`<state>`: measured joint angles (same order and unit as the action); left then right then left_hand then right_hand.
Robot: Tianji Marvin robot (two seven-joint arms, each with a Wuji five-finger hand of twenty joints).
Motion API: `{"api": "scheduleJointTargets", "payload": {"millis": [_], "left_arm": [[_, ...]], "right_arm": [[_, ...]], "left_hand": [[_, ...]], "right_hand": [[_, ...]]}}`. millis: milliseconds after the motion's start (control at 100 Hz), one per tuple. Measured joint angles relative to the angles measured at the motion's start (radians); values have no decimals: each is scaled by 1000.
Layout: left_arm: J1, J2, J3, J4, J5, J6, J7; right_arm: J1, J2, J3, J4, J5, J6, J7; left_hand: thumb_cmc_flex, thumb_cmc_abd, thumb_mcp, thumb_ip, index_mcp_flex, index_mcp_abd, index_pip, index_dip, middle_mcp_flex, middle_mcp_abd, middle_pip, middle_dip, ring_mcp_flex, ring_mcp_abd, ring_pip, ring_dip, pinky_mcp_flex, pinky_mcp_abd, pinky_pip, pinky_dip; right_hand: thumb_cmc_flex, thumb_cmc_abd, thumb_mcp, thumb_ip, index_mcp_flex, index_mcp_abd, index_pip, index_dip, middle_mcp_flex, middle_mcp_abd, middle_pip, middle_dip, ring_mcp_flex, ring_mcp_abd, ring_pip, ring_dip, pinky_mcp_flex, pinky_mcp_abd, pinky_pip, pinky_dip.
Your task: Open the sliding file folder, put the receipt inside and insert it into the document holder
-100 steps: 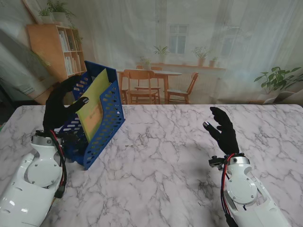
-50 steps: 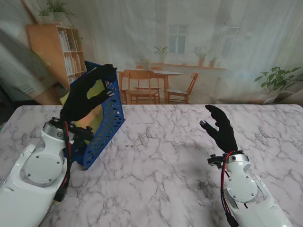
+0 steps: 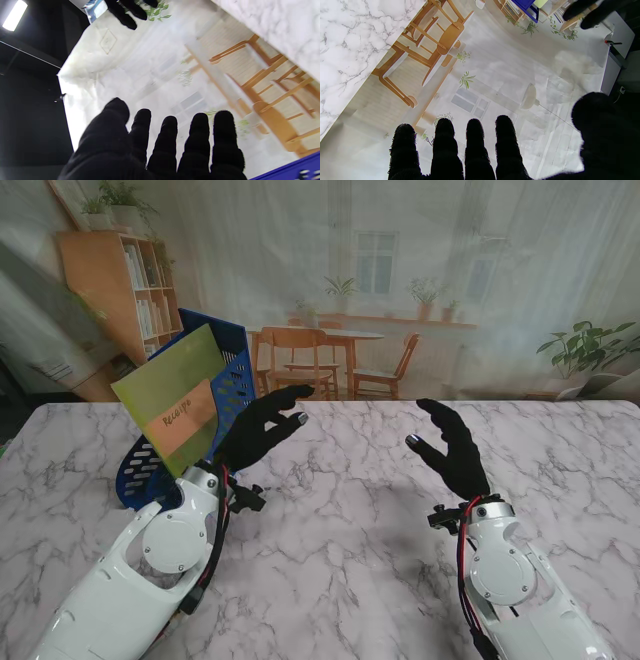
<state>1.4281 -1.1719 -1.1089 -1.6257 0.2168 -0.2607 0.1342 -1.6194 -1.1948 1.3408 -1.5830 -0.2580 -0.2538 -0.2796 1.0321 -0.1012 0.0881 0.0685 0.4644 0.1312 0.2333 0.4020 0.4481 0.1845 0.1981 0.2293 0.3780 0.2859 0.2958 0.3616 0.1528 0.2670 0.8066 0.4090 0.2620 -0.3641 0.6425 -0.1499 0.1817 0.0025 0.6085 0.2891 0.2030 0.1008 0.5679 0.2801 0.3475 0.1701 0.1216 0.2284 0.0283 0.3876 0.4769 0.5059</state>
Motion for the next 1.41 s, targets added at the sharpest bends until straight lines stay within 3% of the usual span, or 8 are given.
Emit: {"api": "scheduleJointTargets", "payload": {"millis": [250,420,480,610,730,840,970,1410], "left_arm": [[4,-18,24,95,-22,80,29],[9,-24,27,144,-24,97,38],[15,-23,24,151,-16,102,33],[22,-21,21,174,25,104,18],[31,-17,16,188,18,107,3],[40,-15,10,196,37,106,17],[62,-14,-20,188,37,106,5],[59,-1,-55,206,43,75,-3]], "right_arm": [[34,-1,-43,43,-42,35,-4],[45,0,-58,64,-68,42,-7],[46,1,-63,65,-61,52,-6],[50,1,-74,71,-61,69,-2],[57,3,-86,84,-101,73,-2],[63,8,-97,92,-103,78,16],[67,10,-106,96,-95,84,26],[130,12,-161,140,-93,102,41]], "left_hand": [[-64,30,-73,-28,16,28,0,0,78,23,83,117,13,3,38,77,-59,26,4,51],[-61,38,-73,-28,40,36,12,30,98,22,467,677,21,29,410,665,-77,26,141,234],[-61,38,-73,-28,40,36,18,37,90,12,513,775,22,30,464,764,-85,26,152,251],[-39,38,-80,-28,39,40,-6,24,32,43,125,306,-4,30,101,297,-98,-2,4,145],[107,40,21,-28,38,41,-19,15,-14,54,-23,82,-42,29,-4,93,-100,-36,-66,40],[122,40,60,-28,38,43,-20,15,-15,60,-35,58,-43,28,-7,69,-111,-37,-76,13],[59,88,-65,-28,37,52,-29,15,-13,60,-18,86,-53,28,-7,69,-125,-34,-76,14],[27,101,-82,-29,37,60,-41,15,-13,60,-9,101,-53,28,-7,77,-133,-24,-76,36]], "right_hand": [[0,0,-10,0,48,-1,-12,4,4,-1,-1,0,9,0,0,0,24,0,-12,20],[0,0,-25,0,86,-1,-15,5,45,-1,-3,0,41,0,0,1,55,0,-10,45],[0,0,-25,0,109,-1,-15,10,57,0,-5,0,52,0,0,1,55,0,-10,54],[1,1,-35,0,110,-1,-15,11,57,0,-11,0,52,0,0,7,55,0,-5,56],[45,11,-32,22,110,-1,-16,12,58,0,-12,0,52,0,0,7,60,0,-2,59],[137,19,14,37,111,-1,-16,13,58,0,-12,0,52,0,0,8,65,0,-2,66],[120,20,15,45,111,-1,-16,14,58,0,-12,0,52,0,0,8,66,0,-2,66],[113,27,-1,45,120,-1,-26,15,70,0,-15,0,52,0,0,8,65,0,-2,66]]}}
